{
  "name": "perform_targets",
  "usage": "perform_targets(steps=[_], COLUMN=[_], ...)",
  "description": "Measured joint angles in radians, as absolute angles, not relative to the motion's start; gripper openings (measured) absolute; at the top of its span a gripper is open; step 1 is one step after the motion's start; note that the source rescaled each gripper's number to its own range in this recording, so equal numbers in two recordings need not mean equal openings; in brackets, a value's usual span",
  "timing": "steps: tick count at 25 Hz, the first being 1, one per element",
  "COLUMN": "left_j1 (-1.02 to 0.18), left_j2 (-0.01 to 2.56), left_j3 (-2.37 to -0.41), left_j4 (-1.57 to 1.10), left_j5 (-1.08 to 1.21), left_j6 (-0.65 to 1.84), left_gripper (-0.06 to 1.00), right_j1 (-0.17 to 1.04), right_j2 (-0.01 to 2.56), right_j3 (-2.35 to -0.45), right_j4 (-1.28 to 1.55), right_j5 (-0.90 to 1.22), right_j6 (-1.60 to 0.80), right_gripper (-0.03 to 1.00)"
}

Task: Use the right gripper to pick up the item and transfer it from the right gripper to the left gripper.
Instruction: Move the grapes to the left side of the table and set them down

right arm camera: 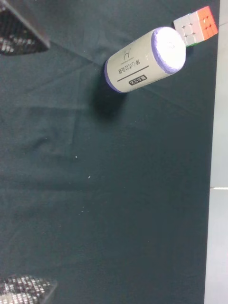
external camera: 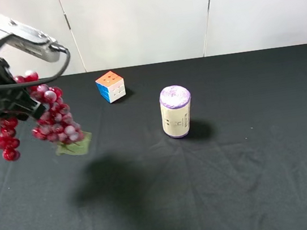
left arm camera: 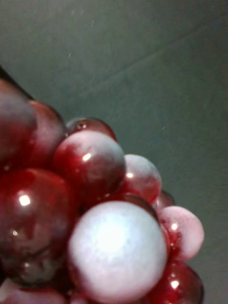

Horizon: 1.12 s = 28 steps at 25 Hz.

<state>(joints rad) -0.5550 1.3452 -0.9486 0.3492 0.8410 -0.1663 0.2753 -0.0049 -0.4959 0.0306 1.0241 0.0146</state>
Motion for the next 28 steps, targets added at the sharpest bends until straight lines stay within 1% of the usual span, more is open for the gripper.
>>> perform_targets(steps=[5,9,13,16,22,27,28], left_j1=[-0.42,-0.289,-0.192,-0.16,-0.158,-0.158,-0.158], left_j2=[1.424,1.475,1.559,1.626,1.739,1.777,1.777], left_j3=[-0.949,-0.95,-0.95,-0.95,-0.95,-0.95,-0.95], left_j4=[0.24,0.115,0.025,-0.014,-0.034,-0.038,-0.038], left_j5=[0.764,0.716,0.664,0.614,0.479,0.448,0.449], left_j6=[-0.113,-0.025,0.061,0.096,0.104,0.104,0.104], left_gripper=[0.0,0.0,0.0,0.0,0.0,0.0,0.02], right_j1=[0.275,0.275,0.275,0.275,0.275,0.275,0.275], right_j2=[-0.005,-0.005,-0.005,-0.005,-0.005,-0.005,-0.005], right_j3=[-0.496,-0.496,-0.496,-0.496,-0.496,-0.496,-0.496], right_j4=[0.031,0.031,0.031,0.031,0.031,0.031,0.031], right_j5=[1.024,1.024,1.02,1.02,1.02,1.02,1.02], right_j6=[0.015,0.015,0.015,0.015,0.015,0.015,0.015], right_gripper=[1.0,1.0,1.0,1.0,1.0,1.0,1.0])
